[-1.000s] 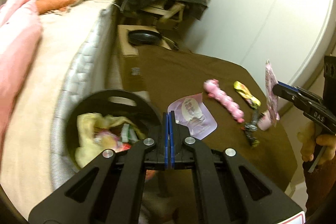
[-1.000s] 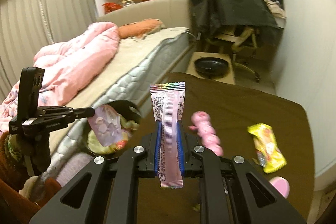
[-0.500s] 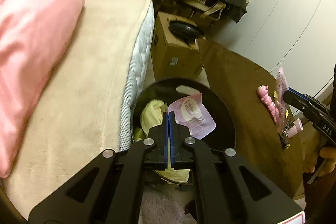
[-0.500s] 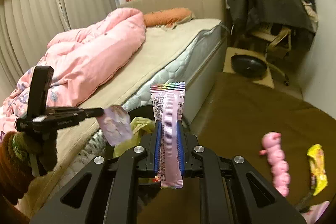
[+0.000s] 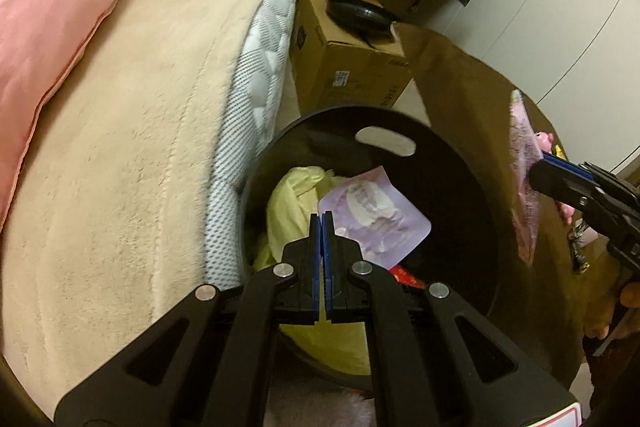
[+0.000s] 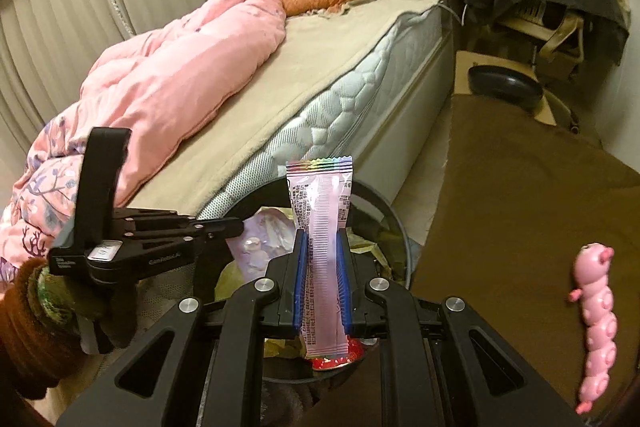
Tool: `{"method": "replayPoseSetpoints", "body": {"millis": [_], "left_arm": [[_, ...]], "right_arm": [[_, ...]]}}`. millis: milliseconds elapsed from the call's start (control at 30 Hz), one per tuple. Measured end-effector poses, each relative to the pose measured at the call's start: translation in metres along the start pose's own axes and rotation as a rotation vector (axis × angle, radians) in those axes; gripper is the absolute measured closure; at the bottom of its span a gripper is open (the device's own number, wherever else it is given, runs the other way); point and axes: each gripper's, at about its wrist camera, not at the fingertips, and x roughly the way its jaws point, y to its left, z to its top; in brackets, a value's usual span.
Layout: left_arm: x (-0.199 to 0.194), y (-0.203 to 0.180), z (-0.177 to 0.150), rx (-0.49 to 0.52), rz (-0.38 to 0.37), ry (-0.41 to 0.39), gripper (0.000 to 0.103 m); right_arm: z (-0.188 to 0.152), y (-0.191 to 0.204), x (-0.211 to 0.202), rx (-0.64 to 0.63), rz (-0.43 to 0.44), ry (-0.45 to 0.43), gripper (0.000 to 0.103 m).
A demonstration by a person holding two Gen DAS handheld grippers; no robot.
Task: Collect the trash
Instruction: 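Lower both held items into the bin and open both tools, then move both tools back over the table toward the remaining wrappers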
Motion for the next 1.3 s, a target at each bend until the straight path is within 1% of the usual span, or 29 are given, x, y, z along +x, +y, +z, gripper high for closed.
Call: {"method": "replayPoseSetpoints", "body": {"millis": [133,367,400,467,500,533,567,633,667,833,1000,1033,1100,1133,1167,1233,1300], "left_arm": [[-0.002,0.009,-0.005,-0.019,-0.022,0.004,0.102],[-0.003,0.014,-0.005,-0.031,-0.067,0.008,0.102],[-0.003,0.015,-0.004,-0.039,-0.08,0.009,0.099],[-0.004,0.017,-0.004,-0.063,-0.106,0.007,0.089],[-0.005,0.018,-0.003,-0.074,-0.114,0.003,0.079],[-0.008,0.02,-0.003,-0.085,-0.123,-0.008,0.075],[-0.01,0.02,-0.002,-0.09,-0.123,-0.016,0.074],[-0.017,0.02,0.0,-0.098,-0.109,-0.038,0.072],[-0.02,0.02,0.0,-0.101,-0.1,-0.049,0.072],[-0.042,0.012,0.003,-0.097,-0.043,-0.111,0.071],[-0.059,-0.005,0.001,-0.062,-0.031,-0.146,0.069],[-0.063,-0.011,0.0,-0.049,-0.031,-0.153,0.067],[-0.069,-0.024,-0.002,-0.019,-0.03,-0.17,0.067],[-0.07,-0.03,-0.003,-0.009,-0.032,-0.175,0.067],[-0.072,-0.038,-0.005,0.005,-0.038,-0.184,0.067],[-0.073,-0.053,-0.008,0.029,-0.059,-0.195,0.066],[-0.072,-0.069,-0.011,0.053,-0.081,-0.204,0.066]], "right_arm": [[-0.002,-0.001,0.021,0.008,0.021,0.025,0.089],[-0.004,-0.002,0.043,0.017,0.058,0.051,0.088],[-0.004,-0.002,0.045,0.019,0.057,0.053,0.086],[-0.004,-0.002,0.049,0.018,0.056,0.06,0.084],[-0.004,-0.002,0.051,0.016,0.051,0.064,0.084],[-0.004,-0.003,0.051,0.014,0.047,0.065,0.082],[-0.005,-0.003,0.051,0.012,0.041,0.066,0.079],[-0.005,-0.005,0.048,0.02,0.038,0.059,0.074],[-0.006,-0.006,0.047,0.025,0.038,0.056,0.074],[-0.008,-0.01,0.027,0.034,0.019,0.027,0.074],[-0.017,-0.015,-0.005,0.045,-0.017,-0.016,0.074],[-0.02,-0.017,-0.014,0.05,-0.026,-0.029,0.074],[-0.025,-0.02,-0.029,0.058,-0.045,-0.052,0.073],[-0.029,-0.022,-0.04,0.062,-0.062,-0.071,0.072],[-0.031,-0.023,-0.047,0.065,-0.071,-0.081,0.066],[-0.038,-0.027,-0.065,0.073,-0.09,-0.109,0.058],[-0.046,-0.032,-0.083,0.079,-0.118,-0.133,0.058]]}}
